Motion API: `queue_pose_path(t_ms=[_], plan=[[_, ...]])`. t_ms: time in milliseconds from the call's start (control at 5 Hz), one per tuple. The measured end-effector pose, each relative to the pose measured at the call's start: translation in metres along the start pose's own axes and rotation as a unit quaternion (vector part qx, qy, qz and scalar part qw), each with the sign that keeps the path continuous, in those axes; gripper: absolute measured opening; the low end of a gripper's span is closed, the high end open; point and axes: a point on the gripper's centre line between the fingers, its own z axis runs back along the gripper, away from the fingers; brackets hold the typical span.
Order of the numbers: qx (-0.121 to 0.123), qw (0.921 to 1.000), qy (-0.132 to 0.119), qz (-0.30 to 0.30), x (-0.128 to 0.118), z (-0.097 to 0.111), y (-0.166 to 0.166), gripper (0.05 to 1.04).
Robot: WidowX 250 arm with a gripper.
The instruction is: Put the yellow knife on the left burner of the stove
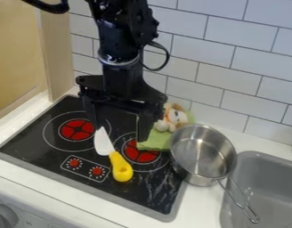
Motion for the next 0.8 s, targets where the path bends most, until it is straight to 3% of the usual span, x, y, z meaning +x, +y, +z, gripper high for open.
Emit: queue_pose_path(t_ms=[200, 400, 600, 800], plan=[[0.003, 0.9996, 0.026, 0.007, -0.013, -0.01, 0.002, 0.999], [-0.024, 0.9946, 0.04, 0.092, -0.015, -0.019, -0.005, 0.999], [-0.04, 0.9872, 0.067, 0.139, -0.017, -0.031, -0.009, 0.999], [-0.041, 0.9836, 0.079, 0.157, -0.013, -0.037, -0.012, 0.999]])
